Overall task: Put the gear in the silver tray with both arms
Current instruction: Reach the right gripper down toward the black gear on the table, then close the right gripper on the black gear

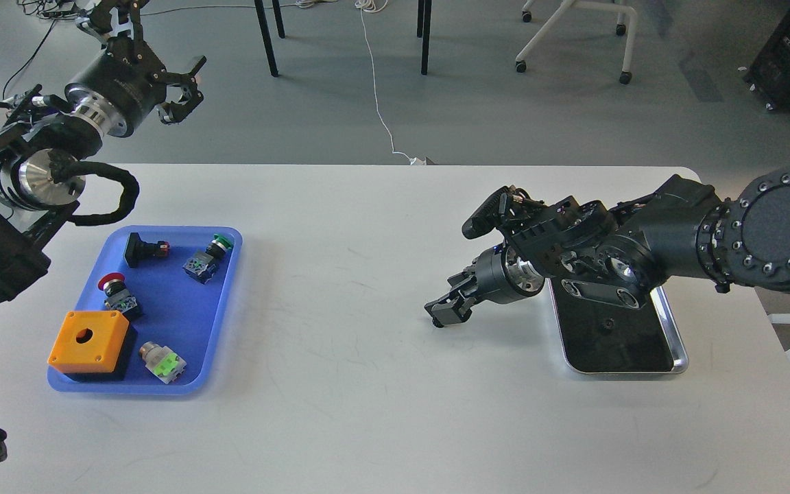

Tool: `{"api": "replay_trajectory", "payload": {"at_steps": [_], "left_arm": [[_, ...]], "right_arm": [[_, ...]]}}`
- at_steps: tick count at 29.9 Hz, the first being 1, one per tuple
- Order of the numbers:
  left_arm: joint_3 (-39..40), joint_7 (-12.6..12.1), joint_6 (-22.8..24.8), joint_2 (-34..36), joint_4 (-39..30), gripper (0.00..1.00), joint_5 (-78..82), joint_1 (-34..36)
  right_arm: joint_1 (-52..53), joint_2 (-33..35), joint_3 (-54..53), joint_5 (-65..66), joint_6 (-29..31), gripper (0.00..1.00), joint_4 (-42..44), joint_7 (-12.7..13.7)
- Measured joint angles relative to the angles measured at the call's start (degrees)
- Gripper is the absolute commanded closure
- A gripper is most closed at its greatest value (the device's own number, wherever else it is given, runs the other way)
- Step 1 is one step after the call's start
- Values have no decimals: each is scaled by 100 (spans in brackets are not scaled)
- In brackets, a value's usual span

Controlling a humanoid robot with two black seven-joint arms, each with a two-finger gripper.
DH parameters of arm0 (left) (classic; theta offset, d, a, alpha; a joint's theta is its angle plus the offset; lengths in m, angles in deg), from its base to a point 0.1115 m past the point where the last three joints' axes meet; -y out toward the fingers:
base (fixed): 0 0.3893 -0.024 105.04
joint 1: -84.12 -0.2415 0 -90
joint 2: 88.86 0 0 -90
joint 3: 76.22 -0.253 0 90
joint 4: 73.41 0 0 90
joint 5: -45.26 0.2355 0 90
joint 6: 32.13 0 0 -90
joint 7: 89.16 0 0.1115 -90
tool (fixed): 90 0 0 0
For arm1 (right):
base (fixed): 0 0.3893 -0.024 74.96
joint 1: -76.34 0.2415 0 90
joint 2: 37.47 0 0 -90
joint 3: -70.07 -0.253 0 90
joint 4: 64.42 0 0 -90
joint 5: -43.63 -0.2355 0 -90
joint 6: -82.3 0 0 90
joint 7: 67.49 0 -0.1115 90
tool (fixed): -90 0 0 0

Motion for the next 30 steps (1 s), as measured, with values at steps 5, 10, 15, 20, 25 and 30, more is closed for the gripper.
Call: {"api": "replay_trajectory", "payload": {"at_steps": [5, 10, 15, 20, 25, 30], "left_arm": [[0, 0, 6, -9, 0, 2, 6, -26], [0, 0, 10, -8, 0, 2, 9, -33], [0, 0, 17, 6, 65, 2, 9, -40], [0, 0, 19, 14, 115, 2, 9, -43], [0, 0, 22, 86, 123, 2, 9, -60], [-1, 0, 127, 120, 141, 2, 9, -71]], "right_arm": [[-168, 0, -30, 0, -210, 35, -1, 0], [-285, 0, -161, 7, -407, 36, 0, 0], [-300, 0, -195, 19, -446, 38, 6, 0], [-365, 0, -184, 50, -448, 40, 10, 1], [-394, 0, -171, 71, -442, 41, 7, 1], [-401, 1, -168, 87, -433, 47, -3, 1]]}}
